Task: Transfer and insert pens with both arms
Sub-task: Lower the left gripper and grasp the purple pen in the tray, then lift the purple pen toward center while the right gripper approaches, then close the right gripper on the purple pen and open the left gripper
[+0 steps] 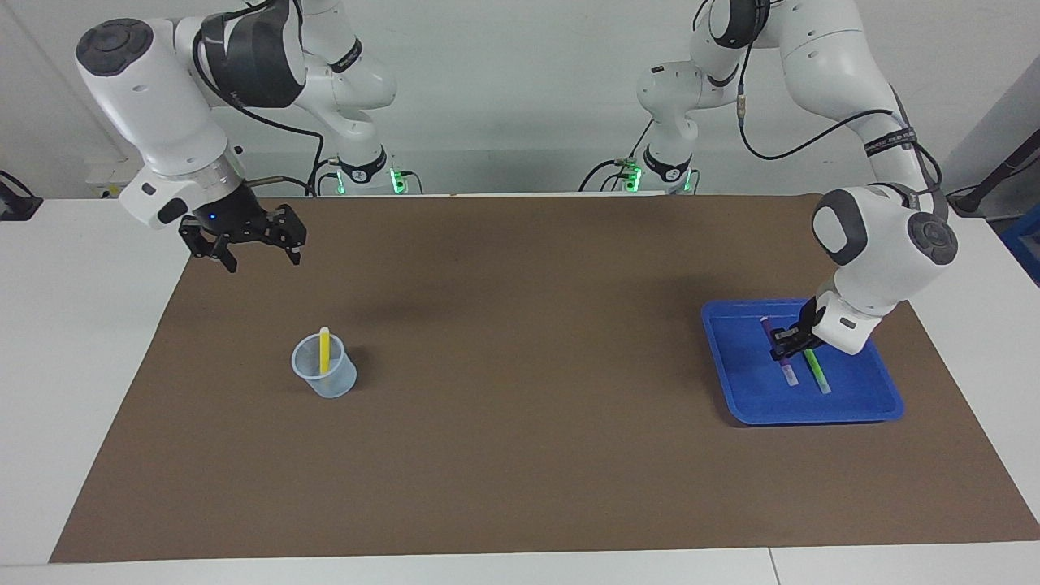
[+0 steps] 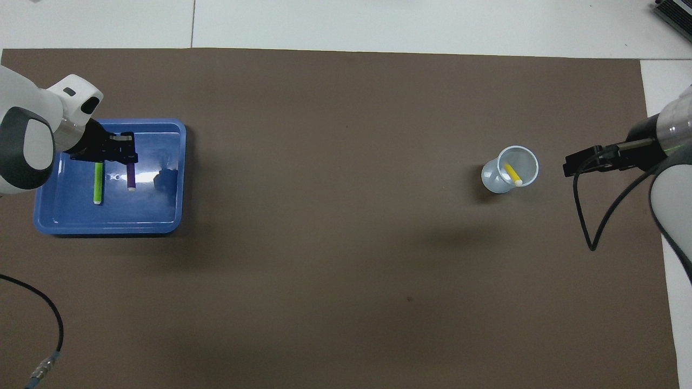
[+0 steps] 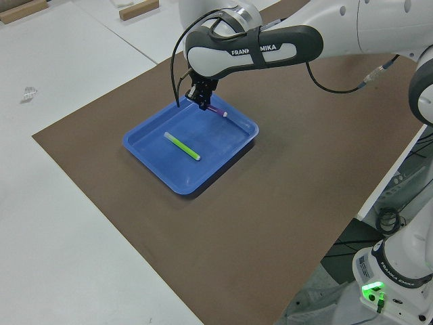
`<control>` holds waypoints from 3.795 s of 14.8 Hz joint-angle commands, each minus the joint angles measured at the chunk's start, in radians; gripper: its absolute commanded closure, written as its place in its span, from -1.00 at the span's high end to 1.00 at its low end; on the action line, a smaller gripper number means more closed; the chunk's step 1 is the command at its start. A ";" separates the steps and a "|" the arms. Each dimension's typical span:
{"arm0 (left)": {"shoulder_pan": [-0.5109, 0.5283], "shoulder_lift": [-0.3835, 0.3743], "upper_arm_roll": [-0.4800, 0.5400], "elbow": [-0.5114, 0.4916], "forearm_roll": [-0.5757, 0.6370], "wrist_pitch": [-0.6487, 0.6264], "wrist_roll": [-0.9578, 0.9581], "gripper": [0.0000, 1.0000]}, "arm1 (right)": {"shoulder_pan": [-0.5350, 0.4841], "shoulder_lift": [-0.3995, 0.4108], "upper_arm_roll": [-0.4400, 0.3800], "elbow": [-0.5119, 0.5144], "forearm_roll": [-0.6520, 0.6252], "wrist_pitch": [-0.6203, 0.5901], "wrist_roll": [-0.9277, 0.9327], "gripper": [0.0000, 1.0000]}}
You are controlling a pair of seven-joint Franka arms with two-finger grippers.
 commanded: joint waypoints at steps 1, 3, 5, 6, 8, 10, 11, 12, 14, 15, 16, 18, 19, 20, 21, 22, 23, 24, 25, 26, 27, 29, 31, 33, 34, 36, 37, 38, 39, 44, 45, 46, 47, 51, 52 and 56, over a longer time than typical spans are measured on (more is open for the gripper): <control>-0.043 0.022 0.007 0.047 -0.073 -0.026 -0.178 -1.00 | -0.023 -0.011 0.009 -0.012 0.023 -0.013 0.013 1.00; -0.061 0.012 0.005 0.049 -0.090 -0.024 -0.299 -1.00 | -0.023 -0.019 0.011 -0.021 0.023 -0.015 0.007 1.00; -0.093 -0.004 0.001 0.047 -0.107 -0.026 -0.510 -1.00 | -0.020 -0.024 0.012 -0.038 0.028 -0.013 0.001 1.00; -0.118 -0.020 0.002 0.040 -0.145 -0.027 -0.636 -1.00 | -0.017 -0.030 0.012 -0.062 0.066 -0.002 -0.001 1.00; -0.170 -0.058 0.001 0.007 -0.210 -0.030 -0.875 -1.00 | -0.015 -0.045 0.011 -0.094 0.199 0.039 0.004 1.00; -0.230 -0.069 0.001 0.004 -0.296 -0.029 -1.090 -1.00 | -0.014 -0.044 0.011 -0.098 0.316 0.071 0.005 1.00; -0.253 -0.073 0.001 0.009 -0.331 -0.018 -1.196 -1.00 | -0.014 -0.044 0.009 -0.099 0.397 0.097 0.009 1.00; -0.279 -0.081 0.002 0.016 -0.353 -0.001 -1.311 -1.00 | -0.012 -0.044 0.009 -0.107 0.461 0.128 0.015 1.00; -0.296 -0.089 -0.008 0.013 -0.395 0.095 -1.569 -1.00 | -0.006 -0.045 0.023 -0.117 0.541 0.183 0.057 1.00; -0.311 -0.092 -0.018 0.013 -0.403 0.126 -1.641 -1.00 | 0.020 -0.045 0.027 -0.125 0.584 0.203 0.076 1.00; -0.335 -0.093 -0.021 0.015 -0.405 0.148 -1.686 -1.00 | 0.049 -0.042 0.027 -0.131 0.612 0.232 0.081 1.00; -0.389 -0.104 -0.022 0.016 -0.405 0.180 -1.798 -1.00 | 0.116 -0.021 0.029 -0.145 0.620 0.322 0.091 1.00; -0.418 -0.104 -0.022 0.016 -0.405 0.210 -1.844 -1.00 | 0.144 -0.004 0.029 -0.145 0.621 0.358 0.096 1.00; -0.449 -0.107 -0.021 0.013 -0.405 0.226 -1.879 -1.00 | 0.160 0.015 0.029 -0.144 0.638 0.390 0.105 1.00; -0.474 -0.107 -0.021 0.010 -0.405 0.232 -1.893 -1.00 | 0.179 0.028 0.029 -0.144 0.652 0.419 0.114 1.00; -0.498 -0.107 -0.021 0.012 -0.405 0.241 -1.897 -1.00 | 0.193 0.042 0.029 -0.141 0.655 0.448 0.128 1.00; -0.517 -0.106 -0.022 0.015 -0.403 0.244 -1.898 -1.00 | 0.206 0.056 0.029 -0.136 0.655 0.472 0.140 1.00; -0.539 -0.107 -0.021 0.015 -0.405 0.246 -1.897 -1.00 | 0.218 0.065 0.029 -0.128 0.655 0.485 0.147 1.00; -0.558 -0.107 -0.021 0.016 -0.405 0.251 -1.898 -1.00 | 0.221 0.067 0.029 -0.127 0.655 0.492 0.148 1.00; -0.575 -0.107 -0.022 0.013 -0.405 0.282 -1.904 -1.00 | 0.221 0.070 0.029 -0.127 0.655 0.493 0.148 1.00; -0.599 -0.107 -0.021 0.010 -0.405 0.315 -1.924 -1.00 | 0.221 0.070 0.030 -0.127 0.655 0.492 0.151 1.00; -0.632 -0.106 -0.021 0.007 -0.405 0.353 -1.959 -1.00 | 0.223 0.070 0.030 -0.127 0.658 0.492 0.168 1.00; -0.650 -0.104 -0.021 0.007 -0.405 0.388 -1.973 -1.00 | 0.223 0.071 0.030 -0.125 0.689 0.495 0.171 1.00; -0.670 -0.101 -0.022 0.007 -0.405 0.428 -1.999 -1.00 | 0.241 0.071 0.030 -0.125 0.690 0.495 0.171 0.99; -0.679 -0.101 -0.021 0.007 -0.405 0.430 -2.002 -1.00 | 0.239 0.073 0.030 -0.125 0.690 0.495 0.167 0.94; -0.687 -0.101 -0.022 0.010 -0.405 0.441 -2.002 -1.00 | 0.236 0.073 0.030 -0.125 0.689 0.492 0.162 0.81; -0.687 -0.101 -0.021 0.010 -0.405 0.454 -2.002 -1.00 | 0.235 0.073 0.030 -0.125 0.689 0.489 0.162 0.71; -0.687 -0.100 -0.022 0.010 -0.403 0.468 -2.001 -1.00 | 0.232 0.073 0.030 -0.125 0.689 0.484 0.162 0.62; -0.687 -0.098 -0.022 0.012 -0.405 0.485 -2.002 -1.00 | 0.230 0.073 0.030 -0.125 0.689 0.482 0.159 0.51; -0.682 -0.100 -0.022 0.004 -0.405 0.516 -2.002 -1.00 | 0.227 0.073 0.030 -0.125 0.686 0.478 0.159 0.16; -0.684 -0.100 -0.021 0.003 -0.405 0.517 -2.001 -1.00 | 0.227 0.073 0.030 -0.125 0.686 0.478 0.159 0.12; -0.685 -0.100 -0.021 0.003 -0.405 0.522 -2.002 -1.00 | 0.227 0.073 0.030 -0.124 0.686 0.479 0.159 0.09; -0.685 -0.100 -0.021 0.003 -0.405 0.531 -2.002 -1.00 | 0.227 0.073 0.030 -0.124 0.684 0.479 0.159 0.06; -0.687 -0.097 -0.022 0.003 -0.405 0.548 -2.004 -1.00 | 0.227 0.073 0.030 -0.124 0.678 0.489 0.159 -0.18; -0.689 -0.097 -0.022 0.003 -0.405 0.562 -2.004 -1.00 | 0.227 0.073 0.030 -0.124 0.678 0.490 0.159 -0.19; -0.695 -0.095 -0.021 0.003 -0.405 0.579 -2.002 -1.00 | 0.230 0.073 0.030 -0.121 0.678 0.495 0.157 -0.20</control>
